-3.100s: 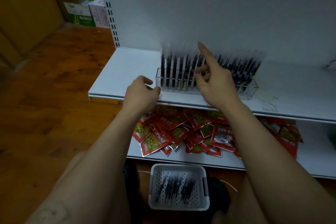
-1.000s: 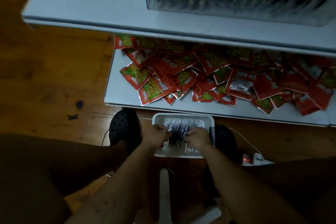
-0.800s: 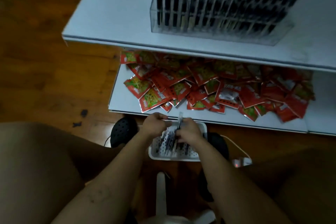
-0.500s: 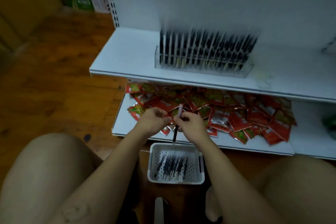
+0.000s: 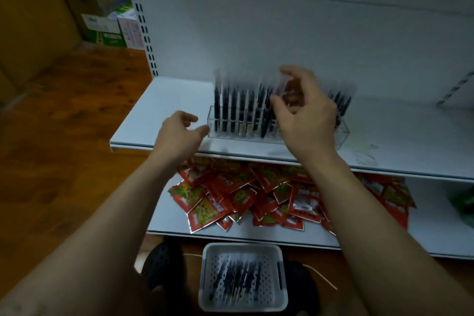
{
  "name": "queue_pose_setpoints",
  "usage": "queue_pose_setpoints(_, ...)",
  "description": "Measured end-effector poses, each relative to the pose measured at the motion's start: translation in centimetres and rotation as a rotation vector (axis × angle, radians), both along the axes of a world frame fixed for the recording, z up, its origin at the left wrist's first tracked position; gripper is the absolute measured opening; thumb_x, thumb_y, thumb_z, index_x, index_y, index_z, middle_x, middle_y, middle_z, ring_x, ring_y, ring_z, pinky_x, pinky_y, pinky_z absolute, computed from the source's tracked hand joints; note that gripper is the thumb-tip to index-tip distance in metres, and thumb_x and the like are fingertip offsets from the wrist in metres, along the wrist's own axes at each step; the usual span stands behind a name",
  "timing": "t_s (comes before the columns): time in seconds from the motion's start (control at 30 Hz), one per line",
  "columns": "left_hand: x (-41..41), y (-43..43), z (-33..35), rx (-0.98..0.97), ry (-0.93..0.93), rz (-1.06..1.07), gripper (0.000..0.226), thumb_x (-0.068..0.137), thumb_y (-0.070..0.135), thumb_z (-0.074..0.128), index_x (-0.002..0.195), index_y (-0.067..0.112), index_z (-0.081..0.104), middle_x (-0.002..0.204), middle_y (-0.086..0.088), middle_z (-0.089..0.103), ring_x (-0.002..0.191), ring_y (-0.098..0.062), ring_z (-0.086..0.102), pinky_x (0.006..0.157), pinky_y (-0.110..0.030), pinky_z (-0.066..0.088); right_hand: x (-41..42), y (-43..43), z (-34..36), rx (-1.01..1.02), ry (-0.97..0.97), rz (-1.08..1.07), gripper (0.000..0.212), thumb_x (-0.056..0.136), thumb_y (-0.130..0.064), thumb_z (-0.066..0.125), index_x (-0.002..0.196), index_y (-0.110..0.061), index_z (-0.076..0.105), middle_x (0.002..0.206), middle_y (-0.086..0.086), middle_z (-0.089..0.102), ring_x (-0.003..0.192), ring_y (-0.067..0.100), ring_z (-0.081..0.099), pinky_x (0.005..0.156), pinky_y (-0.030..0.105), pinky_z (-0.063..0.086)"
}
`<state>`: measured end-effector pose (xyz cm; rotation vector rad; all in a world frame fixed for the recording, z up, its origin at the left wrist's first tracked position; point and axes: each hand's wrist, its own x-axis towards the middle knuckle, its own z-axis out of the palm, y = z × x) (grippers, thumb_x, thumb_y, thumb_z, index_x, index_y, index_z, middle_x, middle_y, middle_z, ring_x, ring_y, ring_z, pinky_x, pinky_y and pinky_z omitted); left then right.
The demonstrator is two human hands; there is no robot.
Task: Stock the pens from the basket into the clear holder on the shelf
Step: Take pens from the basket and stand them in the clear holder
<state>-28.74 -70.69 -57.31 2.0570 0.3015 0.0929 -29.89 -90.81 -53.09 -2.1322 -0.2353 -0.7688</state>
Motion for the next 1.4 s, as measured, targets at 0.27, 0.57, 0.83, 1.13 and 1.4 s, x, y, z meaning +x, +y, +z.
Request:
queue_pose_setpoints(0.27, 5.4, -0.1, -1.1, -0.093, 0.050, 0.011, 0.029, 0.090, 0.028, 0.064, 0.117, 0.017, 0.061, 0.116, -0.005, 0.062, 0.096, -0.019, 0.059, 0.091, -0.042, 0.053, 4.6, 0.4, -0.5, 0.104, -0.087, 0.014, 0.028, 0.088, -0.009, 0.065, 0.115, -0.011, 0.058, 0.098, -0.003, 0.060, 0.079, 0.004, 0.061, 0.071, 0.006, 0.048)
queue_pose_setpoints(0.57, 7.4, 0.2, -1.5, -0.112, 0.087, -0.028, 0.029, 0.090, 0.012, 0.060, 0.119, 0.014, 0.062, 0.100, -0.002, 0.060, 0.080, -0.009, 0.054, 0.079, -0.033, 0.052, 5.8, -0.3, -2.7, -0.183, 0.018, -0.021, 0.026, 0.089, -0.019, 0.060, 0.114, -0.019, 0.067, 0.090, 0.001, 0.066, 0.079, 0.015, 0.061, 0.074, 0.034, 0.053)
queue_pose_setpoints(0.83, 5.3, 0.3, -1.3, -0.001, 0.016, -0.033, 0.043, 0.086, 0.026, 0.070, 0.125, 0.019, 0.054, 0.132, -0.006, 0.053, 0.105, -0.022, 0.057, 0.089, -0.038, 0.051, 2.6, -1.2, -2.8, -0.170, 0.149, -0.023, 0.050, 0.090, -0.022, 0.059, 0.137, -0.033, 0.050, 0.079, -0.016, 0.057, 0.072, 0.010, 0.058, 0.076, 0.032, 0.054)
queue_pose_setpoints(1.13, -2.6, -1.1, -2.4, 0.078, -0.020, -0.076, 0.046, 0.083, 0.029, 0.070, 0.123, 0.017, 0.050, 0.119, -0.004, 0.057, 0.101, -0.023, 0.060, 0.088, -0.041, 0.053, -3.3, -1.6, -7.7, -0.334, 0.560, 0.014, 0.021, 0.092, -0.023, 0.058, 0.112, -0.026, 0.065, 0.075, -0.014, 0.058, 0.067, 0.010, 0.057, 0.063, 0.028, 0.047)
queue_pose_setpoints(1.4, -9.0, -4.0, -9.7, 0.256, 0.112, -0.252, 0.038, 0.083, 0.023, 0.069, 0.116, 0.014, 0.054, 0.117, -0.003, 0.058, 0.103, -0.020, 0.056, 0.085, -0.030, 0.045, -9.7, -0.4, -15.4, -0.341, 0.890, 0.090, 0.024, 0.088, -0.024, 0.065, 0.111, -0.020, 0.068, 0.101, 0.001, 0.069, 0.083, 0.020, 0.065, 0.075, 0.030, 0.053)
